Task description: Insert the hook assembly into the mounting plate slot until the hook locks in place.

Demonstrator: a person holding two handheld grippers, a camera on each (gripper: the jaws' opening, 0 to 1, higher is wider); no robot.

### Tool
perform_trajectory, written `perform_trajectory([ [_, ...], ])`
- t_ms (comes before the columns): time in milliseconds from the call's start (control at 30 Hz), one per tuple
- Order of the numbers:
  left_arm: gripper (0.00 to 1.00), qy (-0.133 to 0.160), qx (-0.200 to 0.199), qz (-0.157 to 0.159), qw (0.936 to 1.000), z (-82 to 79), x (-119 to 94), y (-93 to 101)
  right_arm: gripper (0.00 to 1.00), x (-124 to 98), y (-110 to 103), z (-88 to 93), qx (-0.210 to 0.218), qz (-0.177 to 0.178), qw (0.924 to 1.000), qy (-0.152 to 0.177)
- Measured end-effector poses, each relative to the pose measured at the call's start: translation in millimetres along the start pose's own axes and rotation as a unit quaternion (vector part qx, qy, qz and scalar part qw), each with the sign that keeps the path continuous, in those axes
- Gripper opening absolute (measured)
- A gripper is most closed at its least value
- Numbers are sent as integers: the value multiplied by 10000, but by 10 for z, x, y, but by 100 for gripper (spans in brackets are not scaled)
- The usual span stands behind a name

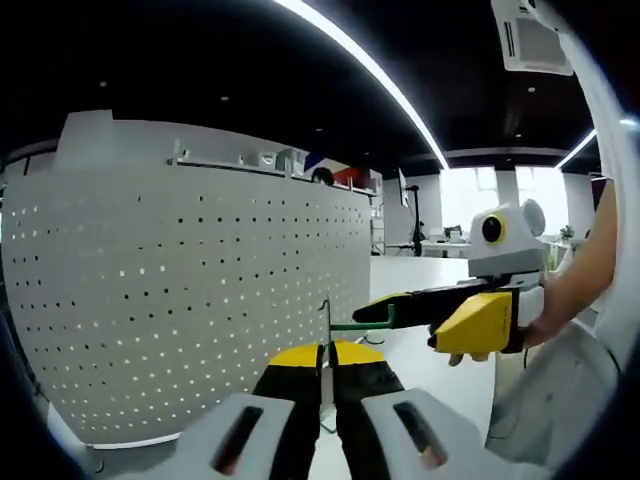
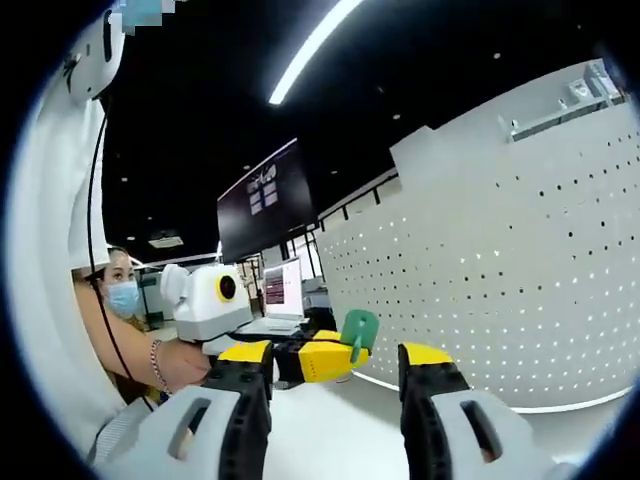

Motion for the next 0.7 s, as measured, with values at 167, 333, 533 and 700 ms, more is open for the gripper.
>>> perform_trajectory([
  [167, 2, 9, -25, 7, 10000, -5, -10, 0, 38, 44, 14, -13, 160, -53, 9999, 10],
  [333, 2, 20, -11, -10, 10000, -12, -24, -10, 34, 76, 25, -32, 210, -43, 9998, 40],
  [533, 2, 4, -15, 4, 10000, -18, -23, -2, 17, 118, 42, 19, 208, 17, 9997, -148],
  [700, 2, -3, -21, -4, 10000, -15, -19, -2, 16, 124, 22, 17, 266, -6, 9996, -95],
])
Point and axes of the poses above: the point that each gripper's makers call its tool centre point, and the gripper's own axes: x roughly forward along the fingers, y roughly to its right, z roughly out of its underside, the point moved 5 cm from there along -x, roughly backward along the fingers, and after that the axes turned 4 degrees about -y, right-handed, at the moved point
